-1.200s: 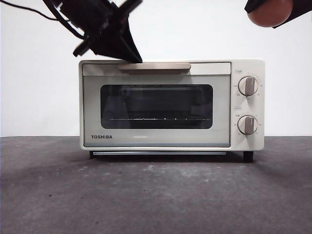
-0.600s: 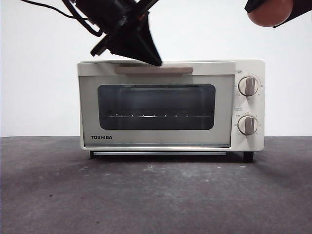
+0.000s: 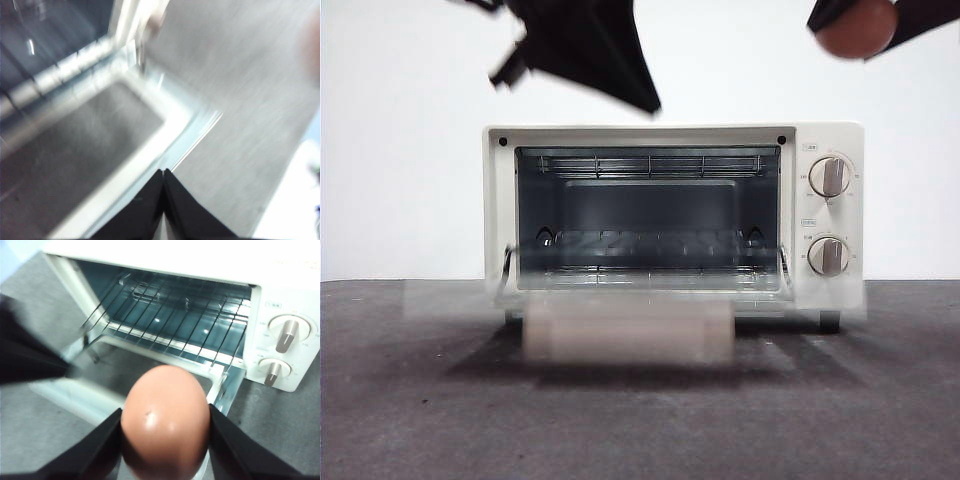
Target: Eggoven
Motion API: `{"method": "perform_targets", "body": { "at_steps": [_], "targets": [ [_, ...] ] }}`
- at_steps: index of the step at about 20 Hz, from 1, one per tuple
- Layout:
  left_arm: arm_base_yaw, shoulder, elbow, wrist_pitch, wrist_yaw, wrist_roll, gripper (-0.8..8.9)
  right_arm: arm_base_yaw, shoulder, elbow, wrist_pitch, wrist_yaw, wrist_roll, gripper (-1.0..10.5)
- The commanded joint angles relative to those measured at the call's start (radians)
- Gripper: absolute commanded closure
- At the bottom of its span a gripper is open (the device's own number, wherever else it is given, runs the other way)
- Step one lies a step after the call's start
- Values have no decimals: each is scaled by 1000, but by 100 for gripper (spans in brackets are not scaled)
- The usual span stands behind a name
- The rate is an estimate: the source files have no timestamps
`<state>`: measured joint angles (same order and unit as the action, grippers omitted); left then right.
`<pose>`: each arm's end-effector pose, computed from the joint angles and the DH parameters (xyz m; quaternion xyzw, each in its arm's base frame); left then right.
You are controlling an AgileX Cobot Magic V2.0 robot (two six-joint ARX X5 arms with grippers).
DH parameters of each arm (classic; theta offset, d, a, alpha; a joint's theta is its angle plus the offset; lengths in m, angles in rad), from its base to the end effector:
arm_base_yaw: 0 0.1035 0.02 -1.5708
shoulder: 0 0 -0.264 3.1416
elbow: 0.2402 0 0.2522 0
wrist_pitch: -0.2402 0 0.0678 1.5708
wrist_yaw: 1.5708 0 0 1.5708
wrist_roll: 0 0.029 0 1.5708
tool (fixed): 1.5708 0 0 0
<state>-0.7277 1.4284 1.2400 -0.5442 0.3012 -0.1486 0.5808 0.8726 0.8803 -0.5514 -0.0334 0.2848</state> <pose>0.2223 -0.2096 0.3140 0.0153 0.3832 -0.4322 0.8162 0.1480 0.0983 0.3175 0.0585 0.2972 0.2516 0.9192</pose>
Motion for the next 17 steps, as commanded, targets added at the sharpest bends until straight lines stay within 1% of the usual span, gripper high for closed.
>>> {"method": "perform_targets", "body": {
  "at_steps": [1, 3, 6, 10, 14, 17],
  "targets": [
    [14, -52, 11, 4, -1, -15, 807, -18, 61, 11, 37, -37, -5, 944],
    [34, -103, 2, 2, -2, -21, 807, -37, 122, 11, 84, -76, -4, 944],
    [83, -179, -64, 16, -2, -30, 807, -48, 209, 11, 152, -106, 0, 944],
    [161, -282, -216, 84, 5, -68, 808, -53, 299, 11, 221, -124, 3, 944],
    [254, -373, -345, 135, 74, -90, 807, -54, 384, 11, 307, -124, 12, 944],
    [348, -450, -446, 158, 134, -100, 807, -61, 483, 11, 404, -123, 24, 944]
  ]
}}
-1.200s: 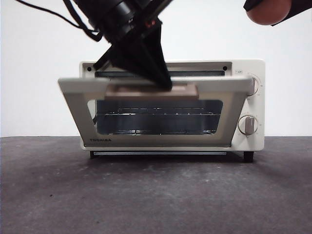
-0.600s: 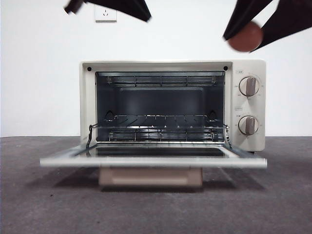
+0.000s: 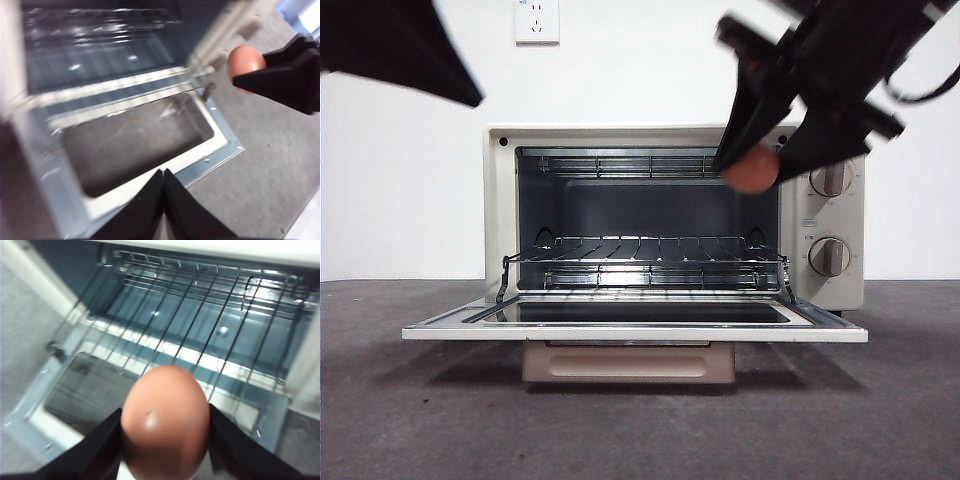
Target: Eggoven
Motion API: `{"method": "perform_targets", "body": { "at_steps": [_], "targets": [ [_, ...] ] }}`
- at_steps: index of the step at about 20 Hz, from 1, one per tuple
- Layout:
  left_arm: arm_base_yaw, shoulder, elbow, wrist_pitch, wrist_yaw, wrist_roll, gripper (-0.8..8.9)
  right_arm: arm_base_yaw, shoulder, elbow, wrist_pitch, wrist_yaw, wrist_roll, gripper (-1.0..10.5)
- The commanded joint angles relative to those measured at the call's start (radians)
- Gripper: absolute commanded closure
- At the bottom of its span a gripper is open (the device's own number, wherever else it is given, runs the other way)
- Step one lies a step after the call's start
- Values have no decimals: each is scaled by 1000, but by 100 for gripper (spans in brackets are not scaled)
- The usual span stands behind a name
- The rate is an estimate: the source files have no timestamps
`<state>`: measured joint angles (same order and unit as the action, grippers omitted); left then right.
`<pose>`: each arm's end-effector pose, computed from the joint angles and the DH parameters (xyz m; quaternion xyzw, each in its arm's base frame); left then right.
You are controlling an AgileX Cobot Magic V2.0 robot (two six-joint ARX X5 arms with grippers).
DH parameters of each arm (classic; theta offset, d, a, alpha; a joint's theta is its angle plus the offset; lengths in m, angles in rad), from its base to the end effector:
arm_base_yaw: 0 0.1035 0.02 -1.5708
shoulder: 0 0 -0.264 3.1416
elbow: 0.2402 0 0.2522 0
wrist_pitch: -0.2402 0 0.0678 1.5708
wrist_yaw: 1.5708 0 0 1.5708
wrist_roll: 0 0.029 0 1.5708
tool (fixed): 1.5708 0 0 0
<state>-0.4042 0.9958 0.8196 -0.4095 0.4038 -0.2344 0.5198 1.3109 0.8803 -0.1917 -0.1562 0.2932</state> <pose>0.1857 -0.0918 0.2890 -0.1029 0.3307 -0.3400 0.8743 0.2392 0.1421 0.2547 0.0764 0.3440 0.2683 0.8966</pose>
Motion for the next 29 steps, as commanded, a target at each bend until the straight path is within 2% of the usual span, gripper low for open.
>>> {"method": "perform_targets", "body": {
  "at_steps": [1, 4, 9, 11, 17, 18, 20, 21, 29],
  "targets": [
    [52, -38, -52, 30, 54, -14, 807, -6, 74, 11, 78, 0, 18, 944],
    [104, -71, -112, 39, 89, -12, 807, -7, 151, 11, 172, 6, 28, 944],
    [117, -74, -135, 40, 95, -5, 807, -15, 232, 11, 257, 37, 32, 944],
    [117, -74, -135, 41, 95, -5, 807, -17, 253, 11, 274, 60, 33, 944],
    [117, -74, -135, 44, 95, -5, 807, -20, 266, 11, 275, 59, 33, 939],
    [117, -74, -135, 44, 94, -5, 807, -20, 266, 11, 274, 56, 33, 888],
    [117, -74, -135, 44, 94, -6, 807, -20, 266, 11, 274, 51, 60, 718],
    [117, -74, -135, 44, 94, -6, 807, -18, 266, 11, 274, 51, 71, 682],
    [117, -74, -135, 41, 94, -5, 807, -11, 261, 11, 282, 53, 92, 651]
  ]
}}
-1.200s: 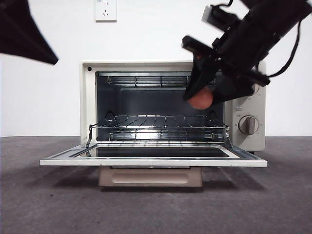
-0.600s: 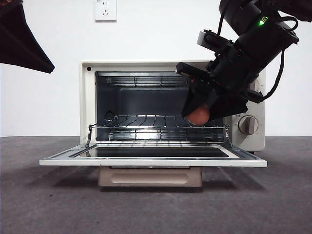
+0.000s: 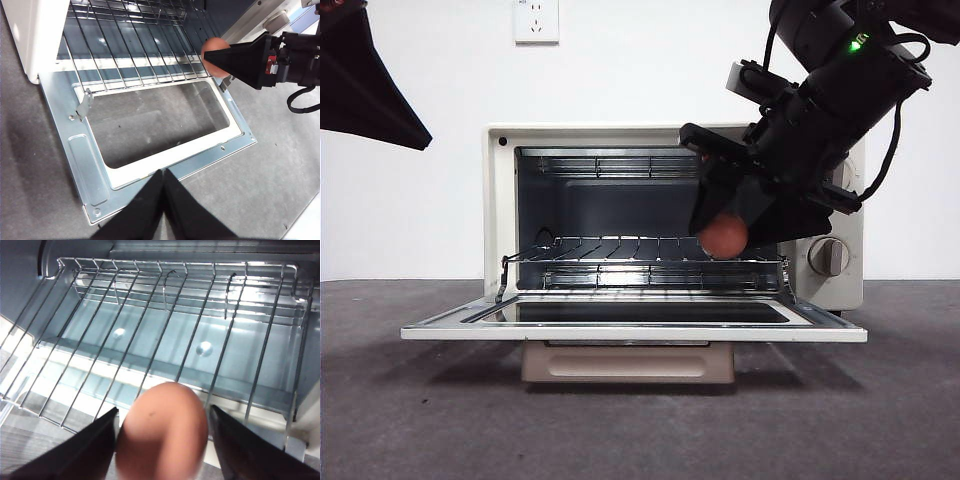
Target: Eggoven
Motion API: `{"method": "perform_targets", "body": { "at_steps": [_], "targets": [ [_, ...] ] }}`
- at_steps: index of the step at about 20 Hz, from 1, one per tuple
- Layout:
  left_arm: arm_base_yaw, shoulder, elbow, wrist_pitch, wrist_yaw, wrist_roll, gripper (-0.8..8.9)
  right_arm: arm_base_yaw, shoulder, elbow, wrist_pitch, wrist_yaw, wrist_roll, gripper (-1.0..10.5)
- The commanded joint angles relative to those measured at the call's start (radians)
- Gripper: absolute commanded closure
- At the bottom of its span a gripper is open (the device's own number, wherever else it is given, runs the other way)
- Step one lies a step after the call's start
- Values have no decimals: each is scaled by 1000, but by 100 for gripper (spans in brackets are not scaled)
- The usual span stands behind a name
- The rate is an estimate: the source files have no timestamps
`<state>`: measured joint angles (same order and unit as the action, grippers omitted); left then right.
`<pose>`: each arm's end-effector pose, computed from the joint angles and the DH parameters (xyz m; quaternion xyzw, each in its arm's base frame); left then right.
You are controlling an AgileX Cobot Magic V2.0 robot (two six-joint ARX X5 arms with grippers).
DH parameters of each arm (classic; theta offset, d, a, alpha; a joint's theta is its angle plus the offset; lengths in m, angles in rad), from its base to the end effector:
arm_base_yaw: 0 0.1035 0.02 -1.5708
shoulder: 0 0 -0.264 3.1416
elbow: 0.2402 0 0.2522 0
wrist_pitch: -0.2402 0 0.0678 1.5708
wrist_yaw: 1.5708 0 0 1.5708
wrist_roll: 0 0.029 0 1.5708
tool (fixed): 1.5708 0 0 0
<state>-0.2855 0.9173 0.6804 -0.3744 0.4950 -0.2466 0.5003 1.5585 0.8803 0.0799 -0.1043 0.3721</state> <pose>0.1766 -0.0662 0.2604 -0.1397 0.3416 -0.3232 0.8714 0.2837 0.1585 0.2061 0.1118 0.3366 0.2261 0.9072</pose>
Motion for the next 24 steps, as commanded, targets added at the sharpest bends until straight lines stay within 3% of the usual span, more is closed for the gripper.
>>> {"method": "perform_targets", "body": {
  "at_steps": [1, 7, 10, 17, 24],
  "targets": [
    [-2, 5, 5, 6, 3, 7, 807, 8, 8, 11, 10, 1, 13, 646],
    [-2, 5, 5, 6, 0, 23, 807, 8, -79, 11, -1, 3, 13, 627],
    [10, 27, 2, 10, -74, 29, 807, 16, -183, 11, -82, 1, 10, 627],
    [108, 288, -24, 160, -68, 39, 807, 42, -531, 11, -298, -11, -46, 627],
    [123, 499, -24, 317, -68, -9, 807, 42, -708, 11, -447, -7, -71, 627]
  ]
}}
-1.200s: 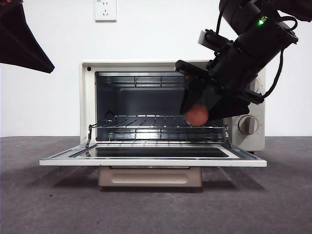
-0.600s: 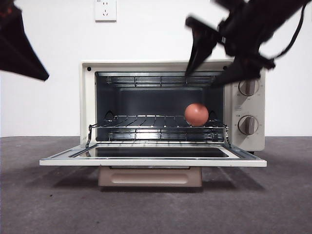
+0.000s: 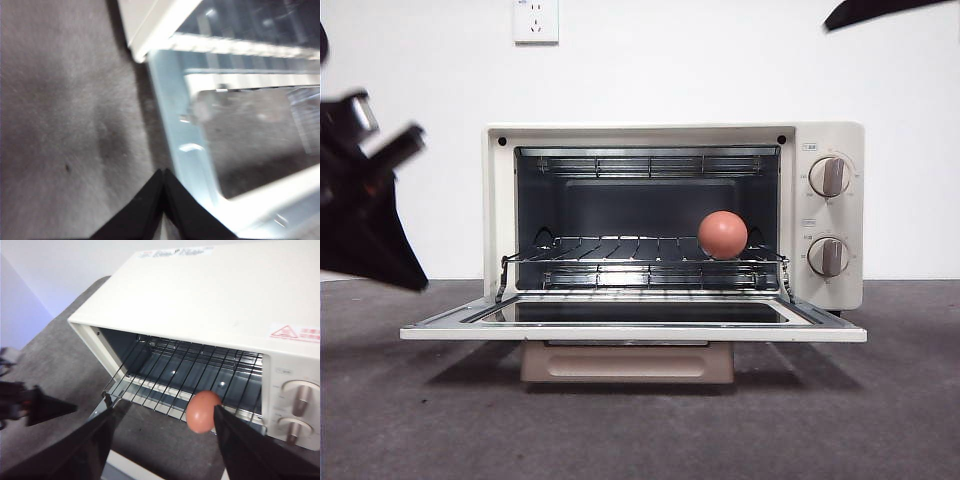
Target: Eggoven
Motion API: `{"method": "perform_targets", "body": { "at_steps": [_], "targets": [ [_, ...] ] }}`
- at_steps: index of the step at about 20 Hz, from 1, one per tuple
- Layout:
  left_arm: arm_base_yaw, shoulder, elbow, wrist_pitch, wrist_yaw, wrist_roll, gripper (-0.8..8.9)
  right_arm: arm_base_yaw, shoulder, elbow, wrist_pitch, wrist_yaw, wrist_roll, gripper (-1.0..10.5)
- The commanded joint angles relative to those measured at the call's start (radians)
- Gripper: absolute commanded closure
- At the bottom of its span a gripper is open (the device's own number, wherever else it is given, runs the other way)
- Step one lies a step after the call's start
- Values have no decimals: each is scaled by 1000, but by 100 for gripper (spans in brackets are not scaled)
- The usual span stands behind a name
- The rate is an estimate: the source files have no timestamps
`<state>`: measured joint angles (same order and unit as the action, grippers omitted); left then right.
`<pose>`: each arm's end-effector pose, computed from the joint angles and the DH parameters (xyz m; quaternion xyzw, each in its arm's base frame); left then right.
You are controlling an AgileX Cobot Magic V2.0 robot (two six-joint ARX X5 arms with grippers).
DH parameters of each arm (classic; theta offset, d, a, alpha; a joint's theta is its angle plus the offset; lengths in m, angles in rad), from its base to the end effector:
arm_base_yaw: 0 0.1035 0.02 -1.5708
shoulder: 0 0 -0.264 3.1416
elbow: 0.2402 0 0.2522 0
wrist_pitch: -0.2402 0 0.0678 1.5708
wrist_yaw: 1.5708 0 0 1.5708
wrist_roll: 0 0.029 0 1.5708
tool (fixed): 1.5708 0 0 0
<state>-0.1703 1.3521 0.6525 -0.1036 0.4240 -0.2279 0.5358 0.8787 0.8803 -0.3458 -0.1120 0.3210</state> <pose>0.2485 -0.0548 0.1816 -0.1492 0.4159 -0.2237 0.8688 0.1594 0.0984 0.3345 0.1137 0.2154 0.2828 0.9277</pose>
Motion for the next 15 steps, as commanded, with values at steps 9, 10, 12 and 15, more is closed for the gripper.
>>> {"method": "perform_targets", "body": {
  "at_steps": [9, 10, 12, 15],
  "targets": [
    [1, 226, 3, 177, 84, -54, 807, 6, -148, 11, -74, 9, -23, 627],
    [-1, 235, 3, 184, 88, -54, 807, 6, -151, 11, -75, 9, -23, 627],
    [-4, 251, 4, 191, 108, -55, 807, 6, -158, 11, -76, 9, -23, 627],
    [-8, 261, 4, 200, 132, -55, 807, 6, -157, 11, -76, 8, -23, 627]
  ]
}}
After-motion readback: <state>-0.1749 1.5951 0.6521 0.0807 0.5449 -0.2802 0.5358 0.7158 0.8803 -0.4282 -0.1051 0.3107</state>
